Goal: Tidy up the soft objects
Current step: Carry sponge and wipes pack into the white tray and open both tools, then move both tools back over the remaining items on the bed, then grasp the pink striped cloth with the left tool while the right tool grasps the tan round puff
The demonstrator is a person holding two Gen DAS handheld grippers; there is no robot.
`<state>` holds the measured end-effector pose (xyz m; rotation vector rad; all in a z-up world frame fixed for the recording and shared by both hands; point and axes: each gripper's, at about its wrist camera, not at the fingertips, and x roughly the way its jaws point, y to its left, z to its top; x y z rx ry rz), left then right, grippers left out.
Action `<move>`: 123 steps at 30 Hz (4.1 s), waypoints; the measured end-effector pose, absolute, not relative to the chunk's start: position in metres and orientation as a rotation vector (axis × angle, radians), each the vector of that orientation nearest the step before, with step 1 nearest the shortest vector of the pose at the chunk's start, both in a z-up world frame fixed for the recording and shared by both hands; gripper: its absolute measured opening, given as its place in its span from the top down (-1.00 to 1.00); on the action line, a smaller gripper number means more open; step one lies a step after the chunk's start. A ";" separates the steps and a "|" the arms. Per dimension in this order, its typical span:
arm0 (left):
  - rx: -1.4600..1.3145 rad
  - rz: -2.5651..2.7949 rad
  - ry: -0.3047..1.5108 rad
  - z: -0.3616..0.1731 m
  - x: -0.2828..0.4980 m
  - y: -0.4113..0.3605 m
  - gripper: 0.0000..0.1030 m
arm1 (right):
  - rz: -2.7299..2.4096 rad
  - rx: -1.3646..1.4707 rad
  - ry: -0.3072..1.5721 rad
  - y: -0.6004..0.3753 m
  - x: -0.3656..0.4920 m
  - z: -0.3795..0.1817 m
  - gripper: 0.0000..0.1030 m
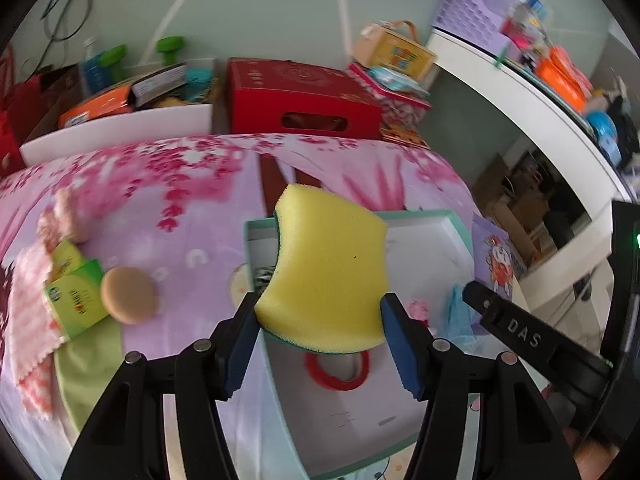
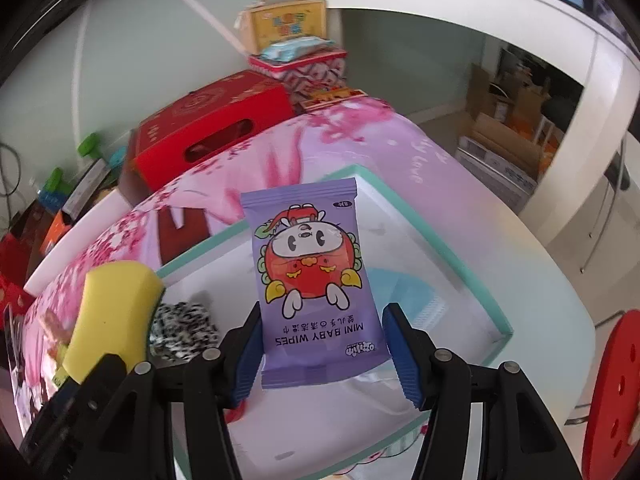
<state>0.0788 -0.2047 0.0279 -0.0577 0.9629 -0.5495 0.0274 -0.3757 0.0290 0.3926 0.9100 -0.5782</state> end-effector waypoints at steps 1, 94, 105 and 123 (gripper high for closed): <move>-0.048 -0.562 0.958 0.027 0.077 -0.209 -0.22 | -0.587 0.403 0.908 -0.380 0.026 0.027 -0.18; -0.337 0.252 0.917 0.021 0.109 0.094 -0.96 | 0.031 0.273 0.876 -0.174 0.104 0.028 -1.00; -0.412 0.173 1.016 -0.010 0.132 0.086 -0.96 | 0.115 0.369 0.967 -0.171 0.130 -0.011 -0.89; -0.416 0.116 1.138 -0.049 0.146 0.072 -0.60 | 0.130 0.524 1.044 -0.184 0.151 -0.056 -0.33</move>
